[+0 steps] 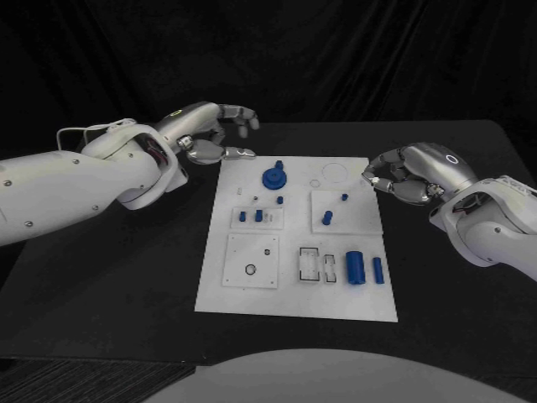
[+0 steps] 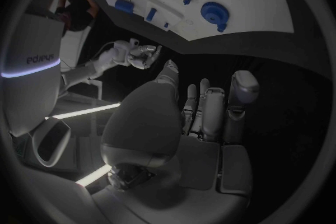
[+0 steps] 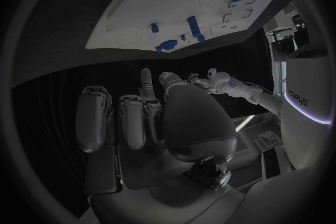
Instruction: Assemble the parts on the task board
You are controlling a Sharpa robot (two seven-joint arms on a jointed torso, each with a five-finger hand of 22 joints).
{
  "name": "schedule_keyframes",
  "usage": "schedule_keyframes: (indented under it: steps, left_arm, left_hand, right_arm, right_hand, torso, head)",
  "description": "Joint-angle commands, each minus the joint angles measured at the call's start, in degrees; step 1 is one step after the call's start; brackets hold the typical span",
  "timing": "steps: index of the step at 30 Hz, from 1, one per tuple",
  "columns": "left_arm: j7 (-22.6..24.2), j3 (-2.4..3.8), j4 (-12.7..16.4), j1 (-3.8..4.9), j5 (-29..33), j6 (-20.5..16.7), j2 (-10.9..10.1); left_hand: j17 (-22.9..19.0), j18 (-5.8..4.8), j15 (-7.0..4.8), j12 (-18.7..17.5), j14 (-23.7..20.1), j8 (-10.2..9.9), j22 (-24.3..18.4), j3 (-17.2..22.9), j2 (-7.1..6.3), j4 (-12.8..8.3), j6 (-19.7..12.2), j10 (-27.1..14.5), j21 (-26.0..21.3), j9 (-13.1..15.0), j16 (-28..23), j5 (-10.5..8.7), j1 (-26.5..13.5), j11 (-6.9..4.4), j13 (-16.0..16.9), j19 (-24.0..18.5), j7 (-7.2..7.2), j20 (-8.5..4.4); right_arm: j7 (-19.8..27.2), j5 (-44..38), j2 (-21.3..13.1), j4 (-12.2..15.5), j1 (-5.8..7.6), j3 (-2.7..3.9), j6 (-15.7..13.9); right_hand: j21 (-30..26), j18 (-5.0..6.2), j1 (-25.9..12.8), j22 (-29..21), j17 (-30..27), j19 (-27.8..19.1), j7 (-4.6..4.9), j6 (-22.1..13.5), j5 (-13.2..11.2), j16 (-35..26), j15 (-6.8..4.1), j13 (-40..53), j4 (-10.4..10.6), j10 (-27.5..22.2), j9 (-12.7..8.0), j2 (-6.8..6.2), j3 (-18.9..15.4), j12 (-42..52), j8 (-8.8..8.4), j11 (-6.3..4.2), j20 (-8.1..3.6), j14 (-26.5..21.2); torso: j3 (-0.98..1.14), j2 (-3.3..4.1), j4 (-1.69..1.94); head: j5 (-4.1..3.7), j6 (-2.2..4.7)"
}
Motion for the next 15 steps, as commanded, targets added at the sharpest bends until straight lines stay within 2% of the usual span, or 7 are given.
schedule_keyframes:
  steps: [1,2,3,5,7,11,15]
  left_arm:
    - [7.4,0.00,-1.8,-0.68,-18.4,1.4,2.1]
    - [6.5,0.00,-2.8,-1.16,-20.9,2.5,3.2]
    - [5.7,0.01,-3.5,-1.59,-22.5,3.3,4.0]
    - [3.9,0.01,-4.9,-2.49,-25.1,4.7,5.6]
    - [2.7,0.01,-5.8,-3.10,-26.5,5.6,6.7]
    - [0.7,0.02,-6.9,-3.87,-28.3,7.3,8.3]
    - [-0.4,0.03,-7.4,-4.22,-29.0,8.3,9.4]
  left_hand:
    - [0.6,0.82,-2.73,-12.0,2.0,-6.1,4.3,1.7,-1.04,-1.4,5.1,2.0,-1.8,-15.0,-1.7,0.06,3.7,-3.12,-15.7,3.0,-4.53,-1.09]
    - [-0.2,0.94,-2.71,-13.0,1.4,-6.4,4.0,2.2,-0.81,-1.8,6.0,1.3,-2.6,-16.2,-2.3,0.80,4.3,-3.25,-17.0,2.7,-5.62,-1.13]
    - [-2.1,1.34,-3.12,-15.7,0.5,-8.1,2.8,3.6,-1.53,-3.5,10.8,1.6,-6.0,-23.5,-3.7,2.87,5.6,-3.84,-24.1,2.5,-4.71,-1.35]
    - [-1.3,1.16,-2.45,-16.0,1.7,-7.6,3.2,5.3,-1.11,-5.3,14.7,2.7,-5.4,-27.3,-2.8,5.93,6.6,-2.50,-27.7,4.3,-1.83,-1.74]
    - [-1.8,1.14,-1.86,-15.2,1.7,-7.9,3.4,5.7,-1.49,-6.1,14.7,4.3,-5.8,-30.1,-2.9,5.70,5.9,-1.27,-29.5,5.0,-2.73,-1.85]
    - [-1.6,1.00,-1.63,-13.1,2.2,-7.6,3.9,6.2,-1.77,-6.6,15.8,7.8,-5.2,-32.3,-2.4,6.04,5.2,-1.41,-30.3,6.0,-2.60,-1.84]
    - [-1.8,0.94,-1.61,-12.5,2.2,-7.5,4.2,6.8,-2.01,-7.3,16.9,9.0,-5.1,-33.7,-2.4,6.77,5.1,-1.32,-31.0,6.5,-2.07,-1.87]
  right_arm:
    - [1.0,0.3,0.2,-0.1,0.09,0.03,-1.5]
    - [1.1,0.3,0.3,-0.1,0.08,0.03,-1.3]
    - [1.2,0.4,0.3,-0.1,0.08,0.03,-1.1]
    - [1.4,0.5,0.4,-0.1,0.07,0.03,-1.0]
    - [1.5,0.5,0.4,0.0,0.06,0.03,-0.9]
    - [1.6,0.5,0.2,0.1,0.03,0.03,-0.6]
    - [1.6,0.5,0.3,0.1,0.00,0.02,-0.4]
  right_hand:
    - [0.3,-0.79,-0.5,12.0,8.7,2.1,-0.12,0.4,0.1,-0.1,0.00,14.5,0.3,5.7,-0.1,0.15,-0.2,0.0,-0.36,-0.01,0.13,4.7]
    - [0.3,-0.78,-0.6,12.0,8.6,2.1,-0.12,0.4,0.1,-0.1,0.00,14.4,0.3,5.6,-0.1,0.16,-0.2,-0.2,-0.36,0.00,0.13,4.7]
    - [0.2,-0.76,-0.6,12.0,8.6,2.0,-0.12,0.4,0.1,-0.1,0.00,14.2,0.3,5.5,-0.1,0.17,-0.2,-0.3,-0.36,0.00,0.13,4.7]
    - [0.2,-0.77,-0.6,12.0,8.6,2.1,-0.12,0.4,0.1,-0.1,0.00,14.1,0.3,5.4,-0.1,0.17,-0.2,-0.4,-0.35,0.00,0.13,4.7]
    - [0.2,-0.76,-0.6,11.9,8.5,2.0,-0.13,0.4,0.1,-0.2,0.00,14.1,0.2,5.4,-0.1,0.17,-0.2,-0.4,-0.35,0.00,0.13,4.7]
    - [0.1,-0.75,-0.5,11.9,8.5,2.0,-0.13,0.4,0.1,-0.2,0.00,13.8,0.2,5.2,-0.1,0.18,-0.2,-0.7,-0.35,0.00,0.13,4.6]
    - [0.1,-0.74,-0.5,11.9,8.4,2.0,-0.14,0.4,0.1,-0.2,0.01,13.2,0.2,4.9,-0.1,0.18,-0.1,-1.1,-0.35,0.00,0.13,4.6]
  torso:
    - [-0.01,0.04,-0.01]
    - [0.01,0.08,-0.01]
    - [0.04,0.09,-0.02]
    - [0.09,0.12,-0.06]
    - [0.06,0.11,-0.08]
    - [-0.20,0.28,0.01]
    - [-0.41,0.37,-0.12]
  head:
    - [-0.20,0.00]
    - [-0.28,0.00]
    - [-0.31,0.00]
    - [-0.39,0.00]
    - [-0.54,0.00]
    - [-0.99,0.00]
    - [-0.61,0.00]
